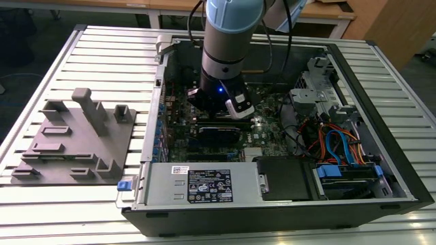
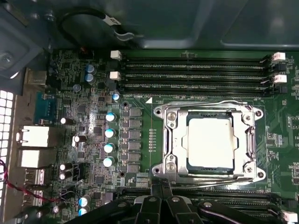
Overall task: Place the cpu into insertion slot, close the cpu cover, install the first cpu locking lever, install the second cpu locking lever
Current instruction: 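Install the second cpu locking lever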
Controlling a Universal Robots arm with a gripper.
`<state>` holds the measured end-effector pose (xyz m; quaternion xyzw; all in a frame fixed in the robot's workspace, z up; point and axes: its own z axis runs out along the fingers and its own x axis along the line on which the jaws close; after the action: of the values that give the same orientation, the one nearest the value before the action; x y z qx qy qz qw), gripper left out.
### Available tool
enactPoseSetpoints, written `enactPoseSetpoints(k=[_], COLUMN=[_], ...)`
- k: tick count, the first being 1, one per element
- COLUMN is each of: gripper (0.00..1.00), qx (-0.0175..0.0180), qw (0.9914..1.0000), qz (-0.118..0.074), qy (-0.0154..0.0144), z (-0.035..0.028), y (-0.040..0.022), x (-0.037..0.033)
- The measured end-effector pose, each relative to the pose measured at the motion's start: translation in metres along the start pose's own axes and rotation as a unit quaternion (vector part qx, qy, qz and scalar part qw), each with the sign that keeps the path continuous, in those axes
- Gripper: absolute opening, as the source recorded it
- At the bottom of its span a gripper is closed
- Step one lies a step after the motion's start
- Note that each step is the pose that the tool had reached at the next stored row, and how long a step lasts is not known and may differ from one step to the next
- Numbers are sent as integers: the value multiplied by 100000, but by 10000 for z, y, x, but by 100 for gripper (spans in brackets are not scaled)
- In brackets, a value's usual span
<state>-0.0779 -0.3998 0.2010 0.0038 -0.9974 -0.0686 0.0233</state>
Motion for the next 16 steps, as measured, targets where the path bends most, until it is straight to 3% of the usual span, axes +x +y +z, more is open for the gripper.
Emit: enactPoseSetpoints(k=[14, 16], gripper=[10, 10], qx=[-2074, -2160], qw=[99978, 99977], qz=[-97, -106], qy=[-4, -8], z=[37, 37], y=[-14, -14], x=[4, 7])
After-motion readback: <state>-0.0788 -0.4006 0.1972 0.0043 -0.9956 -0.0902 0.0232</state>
